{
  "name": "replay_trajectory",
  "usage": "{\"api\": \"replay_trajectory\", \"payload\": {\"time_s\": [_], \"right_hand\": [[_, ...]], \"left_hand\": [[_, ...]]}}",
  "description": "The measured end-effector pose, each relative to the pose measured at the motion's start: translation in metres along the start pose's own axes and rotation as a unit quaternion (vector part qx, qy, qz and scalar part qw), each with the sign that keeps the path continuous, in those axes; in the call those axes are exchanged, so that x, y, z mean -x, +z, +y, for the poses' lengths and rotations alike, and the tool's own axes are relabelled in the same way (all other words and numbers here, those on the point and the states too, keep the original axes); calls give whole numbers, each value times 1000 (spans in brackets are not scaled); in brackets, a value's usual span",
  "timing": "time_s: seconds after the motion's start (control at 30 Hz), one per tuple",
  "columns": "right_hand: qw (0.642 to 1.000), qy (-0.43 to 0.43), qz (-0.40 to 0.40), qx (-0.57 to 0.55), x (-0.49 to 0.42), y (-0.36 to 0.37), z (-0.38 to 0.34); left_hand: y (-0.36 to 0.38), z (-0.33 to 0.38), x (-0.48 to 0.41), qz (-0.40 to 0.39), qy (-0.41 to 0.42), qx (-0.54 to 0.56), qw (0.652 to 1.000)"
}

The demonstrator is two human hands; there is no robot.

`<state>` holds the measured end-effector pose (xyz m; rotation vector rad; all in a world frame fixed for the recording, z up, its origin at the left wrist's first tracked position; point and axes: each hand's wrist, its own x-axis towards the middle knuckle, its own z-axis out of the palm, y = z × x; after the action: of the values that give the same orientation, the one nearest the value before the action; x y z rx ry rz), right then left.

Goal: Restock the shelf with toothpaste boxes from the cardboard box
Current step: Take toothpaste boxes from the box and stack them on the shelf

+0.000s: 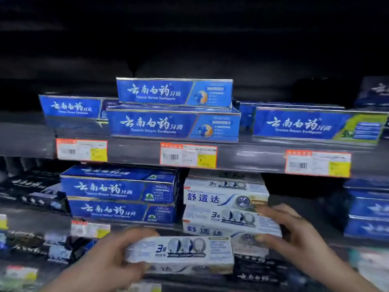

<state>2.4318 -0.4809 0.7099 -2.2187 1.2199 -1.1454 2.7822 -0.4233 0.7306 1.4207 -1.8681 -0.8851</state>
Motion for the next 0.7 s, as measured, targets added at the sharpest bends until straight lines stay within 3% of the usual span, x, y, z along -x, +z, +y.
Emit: {"api": "replay_trajectory", "payload": {"time_s": [0.17,0.7], "right_hand": [[999,46,-12,14,-1,9,-5],[994,102,-9,-35,-23,3,-2]], "left_hand": [[-4,-10,-10,-62,44,32,997],[-10,-6,-24,-54,108,19,993]]}}
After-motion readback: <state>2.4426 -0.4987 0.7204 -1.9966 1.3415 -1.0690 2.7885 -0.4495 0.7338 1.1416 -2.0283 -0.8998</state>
